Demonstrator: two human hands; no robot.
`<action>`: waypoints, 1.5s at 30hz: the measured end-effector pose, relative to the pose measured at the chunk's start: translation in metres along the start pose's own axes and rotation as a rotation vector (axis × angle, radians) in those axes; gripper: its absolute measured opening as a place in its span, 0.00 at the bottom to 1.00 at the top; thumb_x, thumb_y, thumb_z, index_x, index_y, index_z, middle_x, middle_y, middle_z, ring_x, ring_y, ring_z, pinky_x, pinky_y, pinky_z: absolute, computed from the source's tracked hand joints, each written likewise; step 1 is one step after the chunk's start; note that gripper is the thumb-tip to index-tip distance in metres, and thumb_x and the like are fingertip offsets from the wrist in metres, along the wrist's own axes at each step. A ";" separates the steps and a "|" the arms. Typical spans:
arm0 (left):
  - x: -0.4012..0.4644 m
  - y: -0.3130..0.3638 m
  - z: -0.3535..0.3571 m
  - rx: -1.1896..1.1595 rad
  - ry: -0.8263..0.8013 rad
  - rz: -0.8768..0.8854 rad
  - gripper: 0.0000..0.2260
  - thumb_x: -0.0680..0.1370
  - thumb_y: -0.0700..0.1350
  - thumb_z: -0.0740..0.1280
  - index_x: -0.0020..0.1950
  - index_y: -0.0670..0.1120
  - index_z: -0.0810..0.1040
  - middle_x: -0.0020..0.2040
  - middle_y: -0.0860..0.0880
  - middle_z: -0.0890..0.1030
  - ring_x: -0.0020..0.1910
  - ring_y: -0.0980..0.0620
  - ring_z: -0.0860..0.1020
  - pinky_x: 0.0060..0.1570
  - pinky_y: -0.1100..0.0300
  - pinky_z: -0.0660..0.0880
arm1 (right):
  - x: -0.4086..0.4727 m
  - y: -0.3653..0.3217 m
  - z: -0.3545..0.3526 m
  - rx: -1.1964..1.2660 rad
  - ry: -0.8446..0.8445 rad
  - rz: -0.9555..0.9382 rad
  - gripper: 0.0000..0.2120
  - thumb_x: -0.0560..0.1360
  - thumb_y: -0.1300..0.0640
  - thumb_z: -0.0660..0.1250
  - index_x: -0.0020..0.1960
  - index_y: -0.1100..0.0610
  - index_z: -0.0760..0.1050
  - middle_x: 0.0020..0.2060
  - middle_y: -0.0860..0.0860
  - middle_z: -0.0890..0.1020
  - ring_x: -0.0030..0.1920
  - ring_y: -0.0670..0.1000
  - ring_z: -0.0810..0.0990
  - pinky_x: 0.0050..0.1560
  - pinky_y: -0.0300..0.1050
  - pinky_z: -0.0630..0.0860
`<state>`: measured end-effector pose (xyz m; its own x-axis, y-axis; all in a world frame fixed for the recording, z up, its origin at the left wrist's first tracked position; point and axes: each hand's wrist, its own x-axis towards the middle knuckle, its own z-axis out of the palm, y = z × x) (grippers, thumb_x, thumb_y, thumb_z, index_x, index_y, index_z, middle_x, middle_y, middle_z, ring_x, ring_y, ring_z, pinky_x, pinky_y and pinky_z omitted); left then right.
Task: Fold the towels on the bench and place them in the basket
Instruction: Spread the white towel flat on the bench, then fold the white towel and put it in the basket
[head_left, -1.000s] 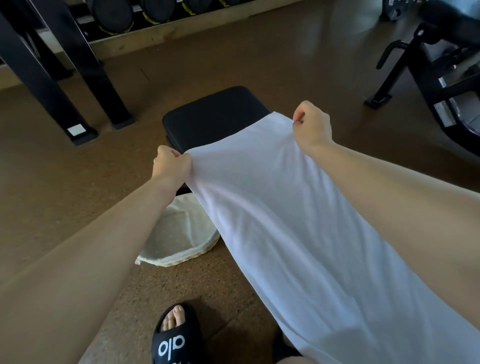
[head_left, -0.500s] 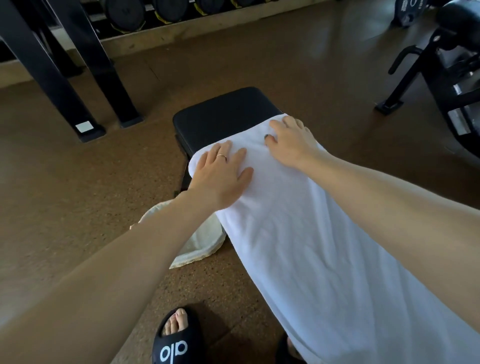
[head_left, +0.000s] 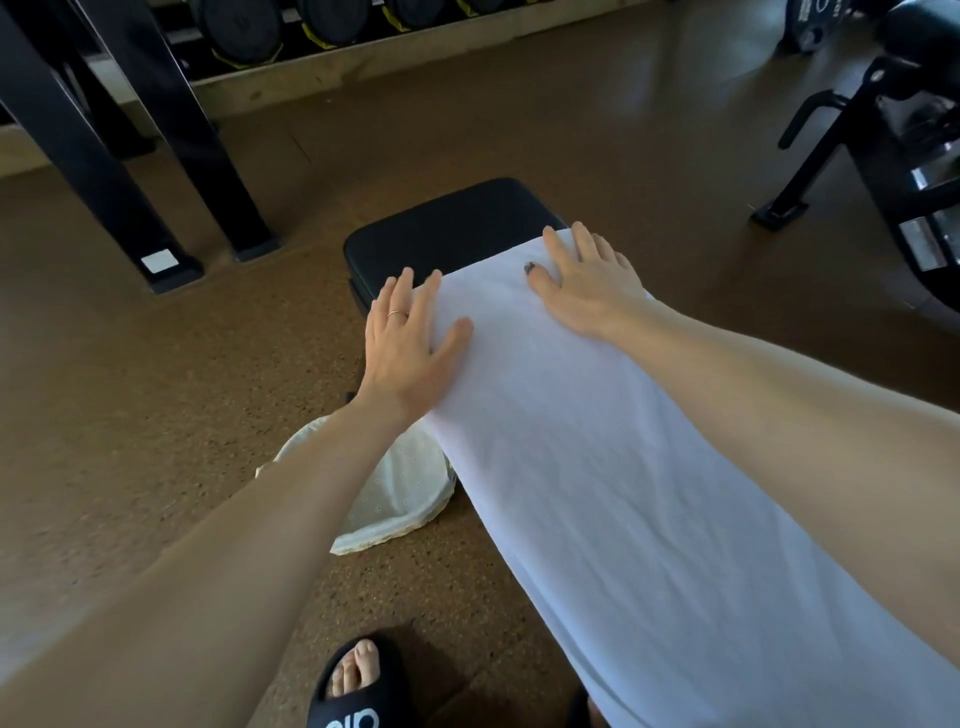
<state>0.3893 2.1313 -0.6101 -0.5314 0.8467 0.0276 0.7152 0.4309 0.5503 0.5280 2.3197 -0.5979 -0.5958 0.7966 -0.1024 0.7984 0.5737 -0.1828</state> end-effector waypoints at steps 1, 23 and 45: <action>0.001 -0.003 0.001 0.019 -0.010 0.005 0.26 0.84 0.59 0.55 0.82 0.55 0.58 0.84 0.52 0.50 0.82 0.49 0.43 0.79 0.46 0.40 | 0.001 0.001 0.000 -0.004 -0.033 -0.001 0.32 0.82 0.36 0.43 0.83 0.46 0.45 0.83 0.52 0.47 0.81 0.57 0.49 0.78 0.57 0.52; -0.146 0.145 -0.004 0.249 -0.309 0.476 0.22 0.80 0.59 0.64 0.72 0.52 0.68 0.71 0.47 0.67 0.72 0.44 0.63 0.70 0.49 0.64 | -0.210 0.132 -0.052 0.189 -0.046 0.276 0.25 0.84 0.45 0.54 0.78 0.53 0.62 0.68 0.60 0.75 0.65 0.63 0.75 0.61 0.55 0.74; -0.331 0.223 0.033 0.594 -1.072 0.631 0.09 0.77 0.52 0.71 0.54 0.52 0.75 0.46 0.53 0.73 0.45 0.48 0.73 0.42 0.56 0.69 | -0.374 0.218 -0.027 -0.004 0.061 0.324 0.10 0.85 0.54 0.56 0.56 0.58 0.73 0.49 0.56 0.78 0.45 0.56 0.76 0.43 0.50 0.73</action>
<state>0.7400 1.9578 -0.5239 0.3652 0.6536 -0.6629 0.9306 -0.2745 0.2420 0.9269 2.1522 -0.5734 -0.3048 0.9476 -0.0953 0.9459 0.2896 -0.1465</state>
